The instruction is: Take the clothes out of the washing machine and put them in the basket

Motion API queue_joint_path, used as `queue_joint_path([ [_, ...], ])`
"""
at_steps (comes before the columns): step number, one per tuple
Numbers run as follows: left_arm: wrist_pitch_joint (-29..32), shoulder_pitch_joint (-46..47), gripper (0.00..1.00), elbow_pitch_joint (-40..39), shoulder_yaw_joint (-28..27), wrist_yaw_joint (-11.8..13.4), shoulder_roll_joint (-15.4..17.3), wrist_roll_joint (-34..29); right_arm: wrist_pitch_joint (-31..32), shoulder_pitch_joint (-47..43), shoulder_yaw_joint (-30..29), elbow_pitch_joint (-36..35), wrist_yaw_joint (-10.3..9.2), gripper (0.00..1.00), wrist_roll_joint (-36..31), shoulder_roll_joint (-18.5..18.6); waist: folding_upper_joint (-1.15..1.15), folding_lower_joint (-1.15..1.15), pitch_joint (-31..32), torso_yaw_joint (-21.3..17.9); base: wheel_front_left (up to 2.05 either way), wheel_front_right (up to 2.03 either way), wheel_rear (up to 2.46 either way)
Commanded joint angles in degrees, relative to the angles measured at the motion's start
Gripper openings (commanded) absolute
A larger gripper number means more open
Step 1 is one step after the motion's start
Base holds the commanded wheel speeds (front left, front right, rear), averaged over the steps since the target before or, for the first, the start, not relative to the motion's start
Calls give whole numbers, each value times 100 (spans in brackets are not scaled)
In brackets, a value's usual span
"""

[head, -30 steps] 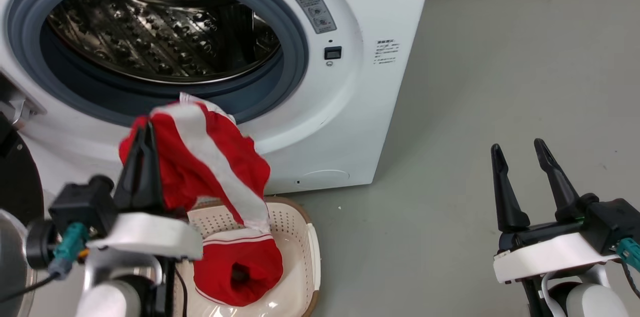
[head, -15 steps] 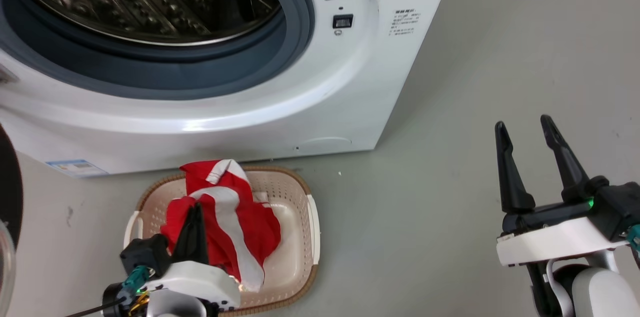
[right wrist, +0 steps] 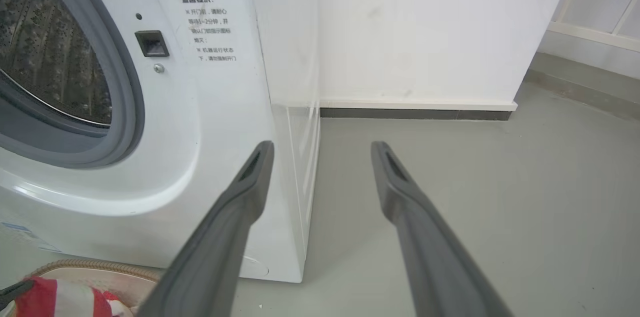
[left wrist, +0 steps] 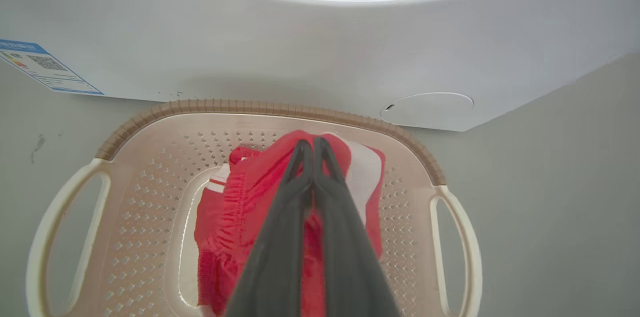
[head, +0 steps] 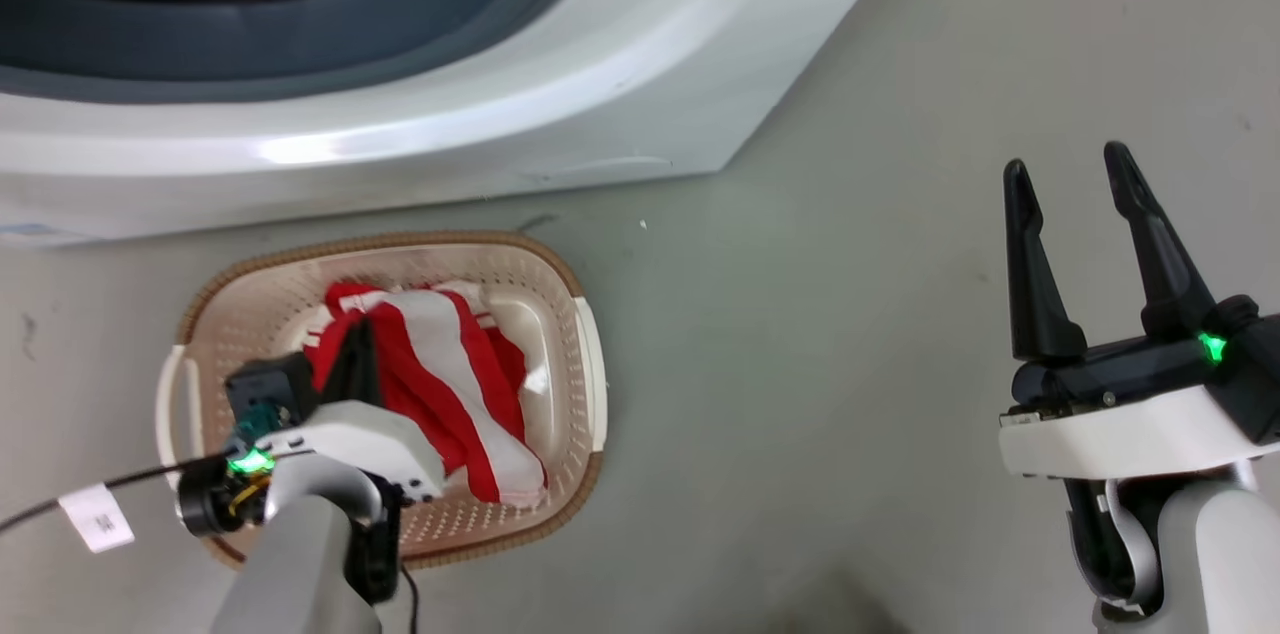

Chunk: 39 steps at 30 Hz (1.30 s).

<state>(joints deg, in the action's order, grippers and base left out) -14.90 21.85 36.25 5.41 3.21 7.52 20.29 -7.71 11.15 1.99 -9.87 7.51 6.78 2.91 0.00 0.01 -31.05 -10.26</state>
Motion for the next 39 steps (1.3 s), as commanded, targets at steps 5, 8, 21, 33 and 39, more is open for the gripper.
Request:
queue_joint_path([
  [5, -41, 462, 0, 771, -263, -67, 110, -184, -96, 199, 72, -44, -4, 100, 30, -5, 0, -1, -590, -391, 0, 0, 0],
  [8, -35, 652, 0, 1194, -446, -116, 89, -153, -128, 225, 74, -22, -4, 100, 64, -5, 0, -1, -716, -517, 0, 0, 0],
  [21, 37, 1667, 100, 3315, -643, -300, 164, -10, -188, 269, 159, -36, -4, 100, 74, -4, 0, -1, -1097, -725, 0, 0, 0],
  [33, 8, 1626, 100, 3675, -647, -420, 95, 132, -231, 209, 132, 121, -4, 100, 51, -4, 0, -1, -683, -667, 0, 0, 0],
  [39, -37, 1194, 100, 3452, -669, -508, 18, 116, -207, 101, 217, 341, -4, 100, 48, -3, 0, -1, 67, -487, 0, 0, 0],
])
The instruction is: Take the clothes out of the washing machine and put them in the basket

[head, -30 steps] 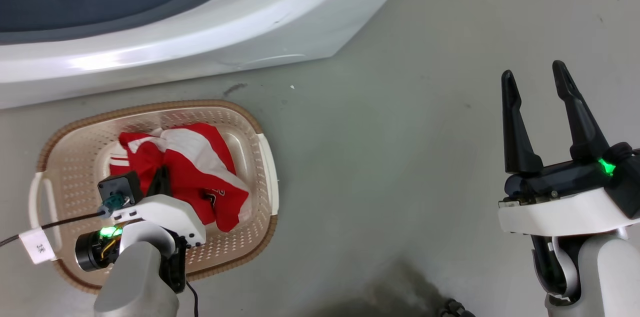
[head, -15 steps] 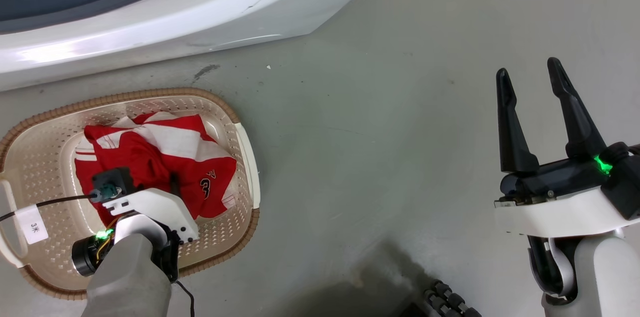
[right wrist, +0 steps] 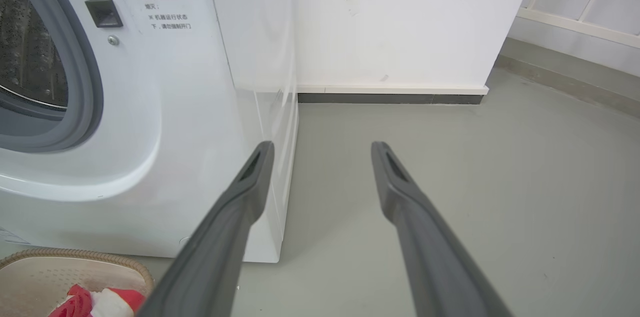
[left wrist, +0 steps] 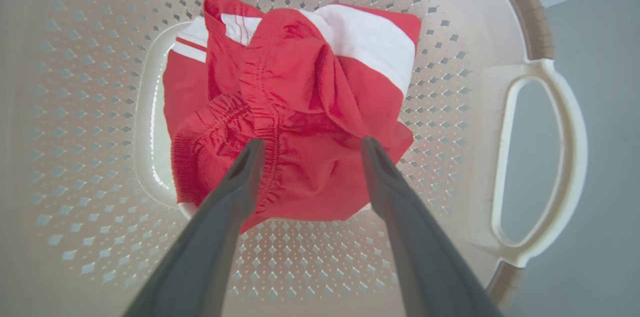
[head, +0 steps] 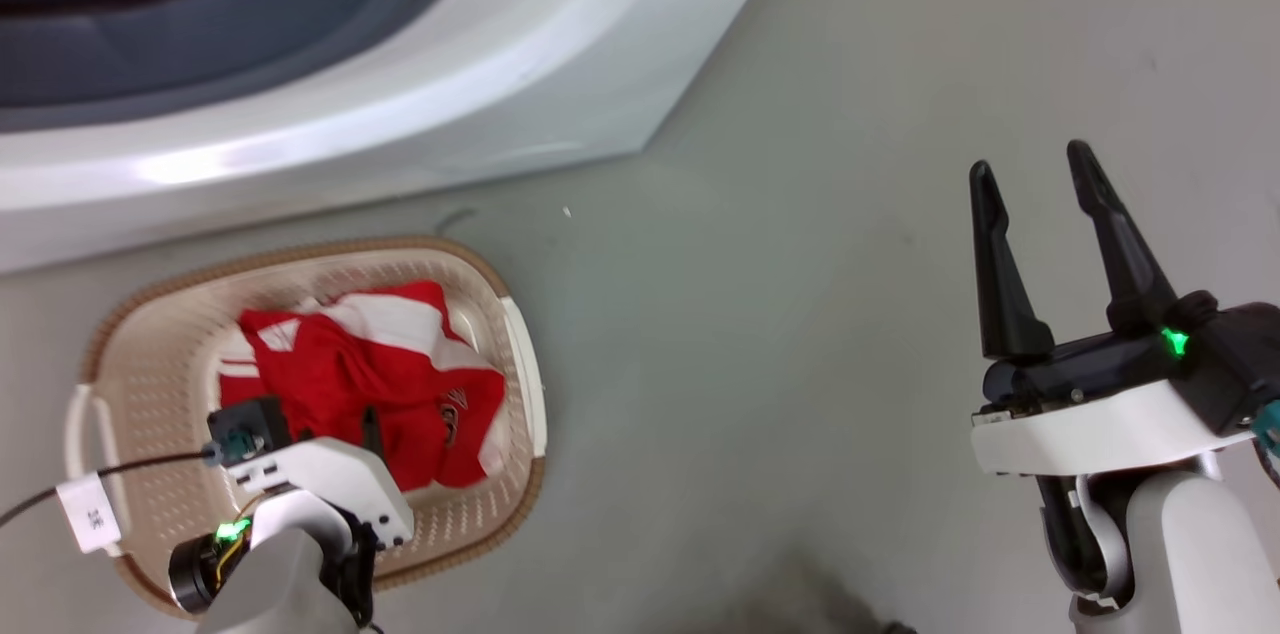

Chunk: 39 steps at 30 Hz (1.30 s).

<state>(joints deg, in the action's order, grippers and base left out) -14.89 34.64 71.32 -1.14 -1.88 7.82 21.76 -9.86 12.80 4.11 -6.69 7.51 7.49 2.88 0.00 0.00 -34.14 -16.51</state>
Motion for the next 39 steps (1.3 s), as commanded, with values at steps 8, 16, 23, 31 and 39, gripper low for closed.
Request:
queue_joint_path([
  [8, -42, -670, 100, -958, -54, 14, -177, -206, 96, -265, -44, 225, -4, 100, -119, -1, 0, 0, 1245, 548, 0, 0, 0],
  [16, -31, -1166, 100, -2394, -115, 42, -365, -607, 168, -515, -171, 407, -4, 100, -163, -1, 0, 0, 1954, 1002, 0, 0, 0],
  [23, -31, -1621, 100, -3927, -117, 27, -449, -991, 135, -703, -304, 624, -4, 100, -154, -1, 0, 0, 2381, 1272, 0, 0, 0],
  [31, -32, -2296, 100, -5447, 40, 197, -408, -1547, 140, -923, -380, 777, -4, 100, -167, 0, 0, 0, 2819, 1454, 0, 0, 0],
  [39, 245, -2981, 100, -6299, 245, 253, -132, -1933, 216, -1204, -482, 741, -4, 100, -244, 0, 0, 0, 3172, 1484, 0, 0, 0],
])
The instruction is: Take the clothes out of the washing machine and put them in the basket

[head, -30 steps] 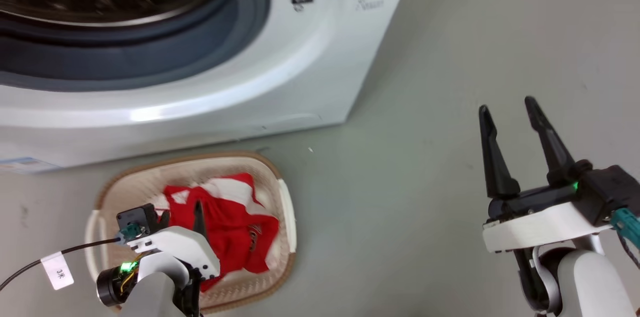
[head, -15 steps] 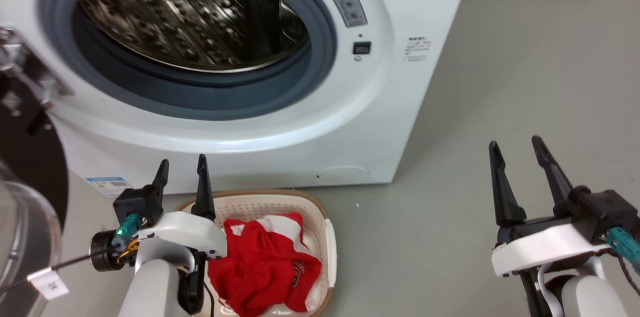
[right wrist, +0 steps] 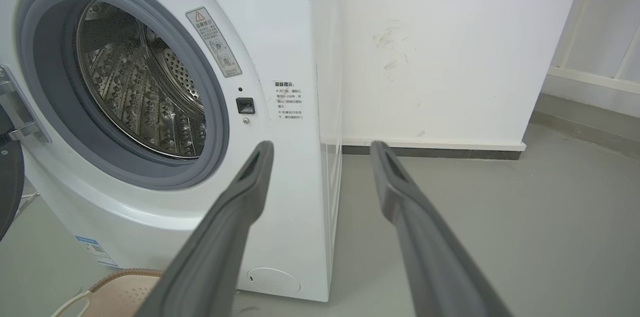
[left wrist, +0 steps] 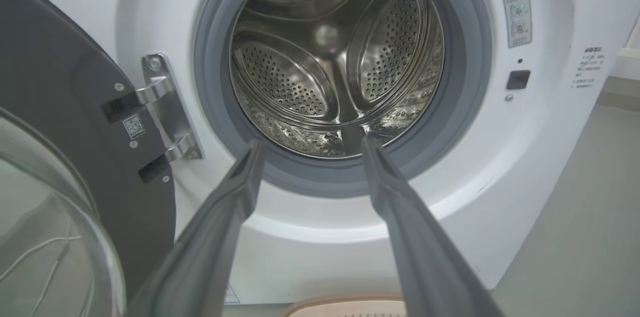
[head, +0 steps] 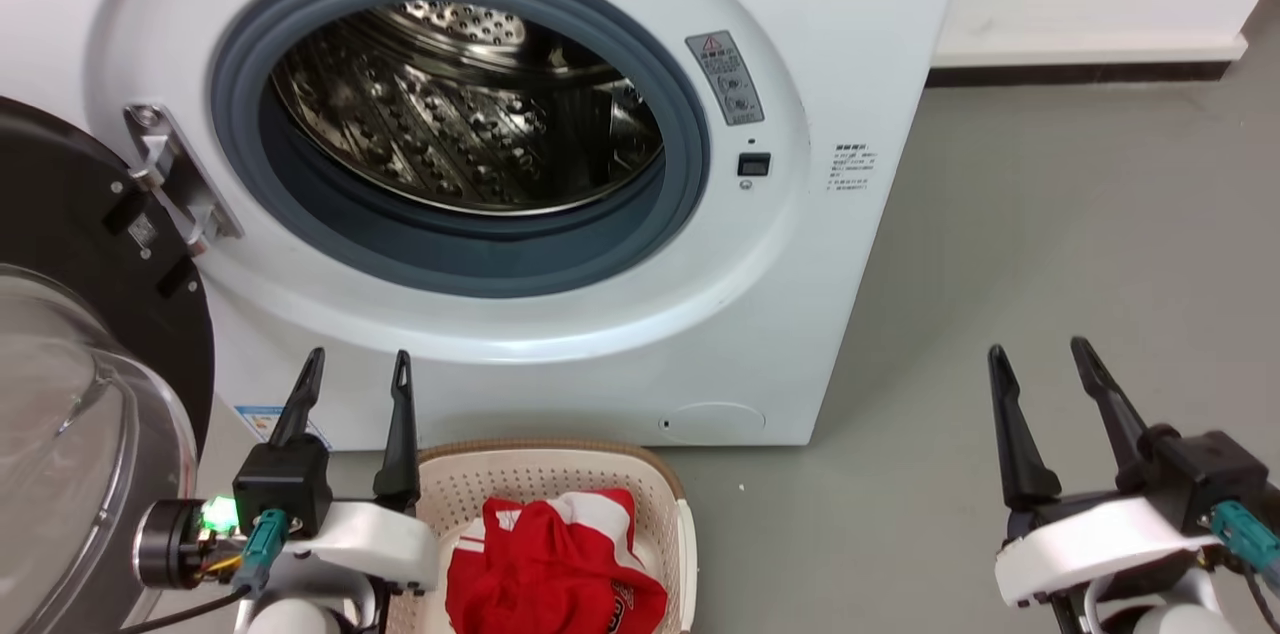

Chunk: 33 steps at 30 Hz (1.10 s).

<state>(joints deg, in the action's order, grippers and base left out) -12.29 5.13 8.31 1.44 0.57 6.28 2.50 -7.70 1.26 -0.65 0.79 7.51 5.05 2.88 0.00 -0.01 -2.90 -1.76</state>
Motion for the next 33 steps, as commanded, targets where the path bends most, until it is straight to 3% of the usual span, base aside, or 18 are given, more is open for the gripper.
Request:
queue_joint_path([
  [1, 71, -112, 100, -99, 10, 14, 18, -11, 13, -88, -15, -10, -4, 100, 2, -1, 0, 1, 89, 12, 0, 0, 0],
  [9, 611, -575, 100, -605, 41, 83, 70, 24, 119, -376, -83, -80, -4, 100, 16, -1, 0, 1, 306, 10, 0, 0, 0],
  [33, 635, -647, 100, -677, -15, 201, 174, 201, 137, -383, 48, -129, -4, 100, 115, -1, 0, 1, 315, -83, 0, 0, 0],
])
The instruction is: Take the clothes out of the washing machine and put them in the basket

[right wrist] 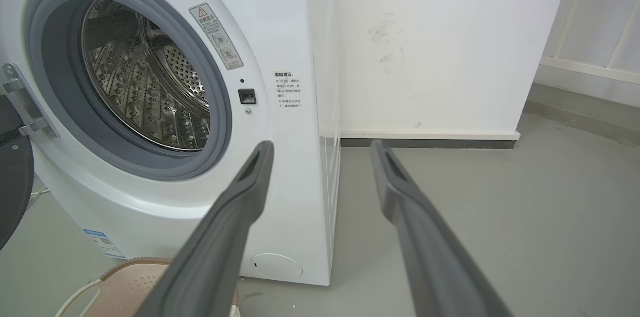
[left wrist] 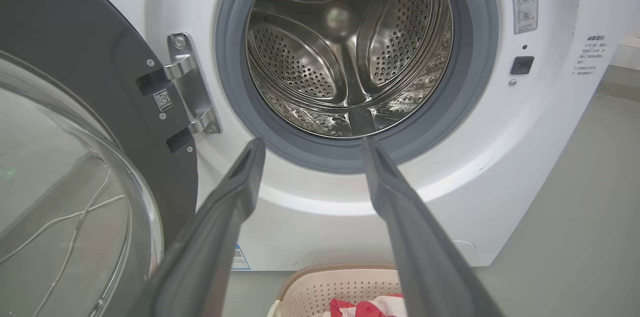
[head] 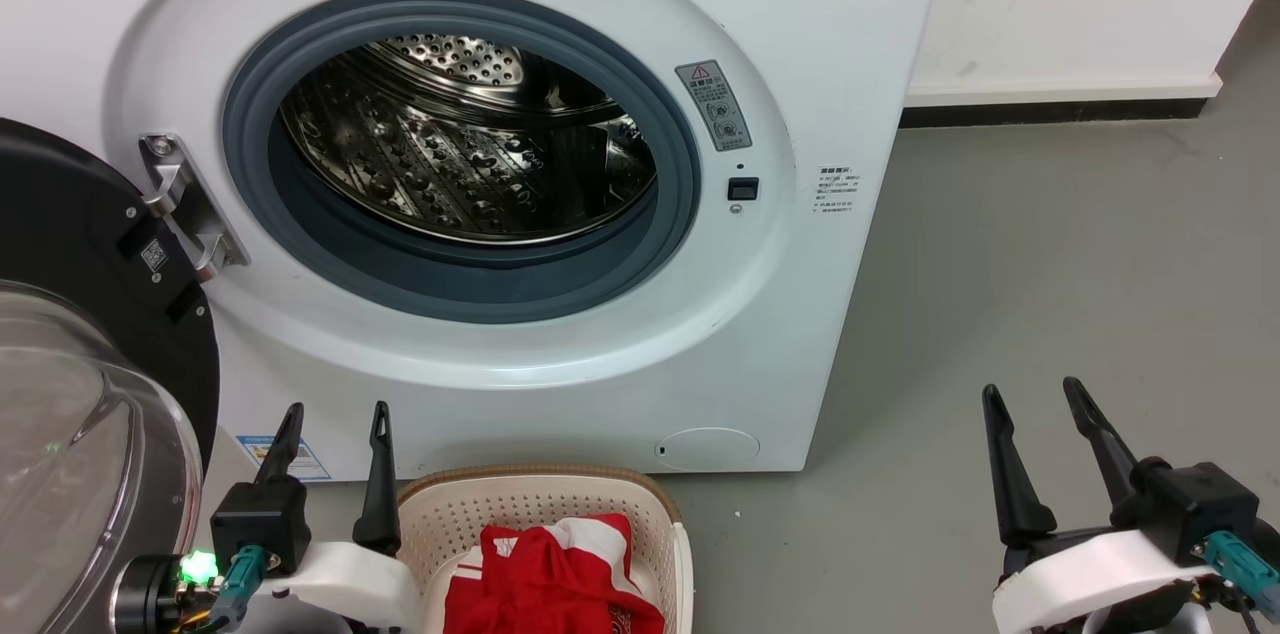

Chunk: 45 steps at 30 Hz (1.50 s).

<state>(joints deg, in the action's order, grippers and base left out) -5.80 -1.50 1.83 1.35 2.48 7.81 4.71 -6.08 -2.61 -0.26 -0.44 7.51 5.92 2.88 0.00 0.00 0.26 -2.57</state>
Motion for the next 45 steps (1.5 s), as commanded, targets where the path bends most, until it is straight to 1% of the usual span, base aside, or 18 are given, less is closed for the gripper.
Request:
queue_joint_path([
  [1, -9, 15, 100, -28, 5, 13, 22, -17, -26, 7, 14, -9, -4, 100, 33, -1, 0, 0, 1, -4, 0, 0, 0],
  [2, -6, 12, 0, -35, 11, 24, 18, -11, -30, 8, 15, -14, -4, 0, 36, -1, 0, 0, 3, -6, 0, 0, 0],
  [4, 10, -23, 0, 84, 11, 6, -20, 5, 4, -20, 11, 86, 0, 0, 2, -2, 0, 0, 3, -6, 0, 0, 0],
  [7, 123, 61, 0, 246, -95, -41, -53, 380, 19, -27, 28, 138, 0, 0, 413, 5, 0, 0, 2, 1, 0, 0, 0],
  [8, 123, 61, 0, 246, -95, -41, -53, 380, 19, -27, 28, 138, 0, 0, 413, 5, 0, 0, 2, 1, 0, 0, 0],
  [15, 228, 121, 0, 324, -150, -135, -95, 1219, 105, 86, 15, 281, 0, 0, 1293, 64, 0, 0, -1, 16, 0, 0, 0],
  [25, 342, 195, 0, 416, -213, -257, -151, 2282, 207, 212, -1, 447, -1, 0, 2386, 113, 0, 0, -5, 36, 0, 0, 0],
  [45, 583, 369, 0, 629, -368, -464, -243, 4068, 410, 402, -66, 711, -1, 0, 4199, 165, 0, 0, -12, 78, 0, 0, 0],
])
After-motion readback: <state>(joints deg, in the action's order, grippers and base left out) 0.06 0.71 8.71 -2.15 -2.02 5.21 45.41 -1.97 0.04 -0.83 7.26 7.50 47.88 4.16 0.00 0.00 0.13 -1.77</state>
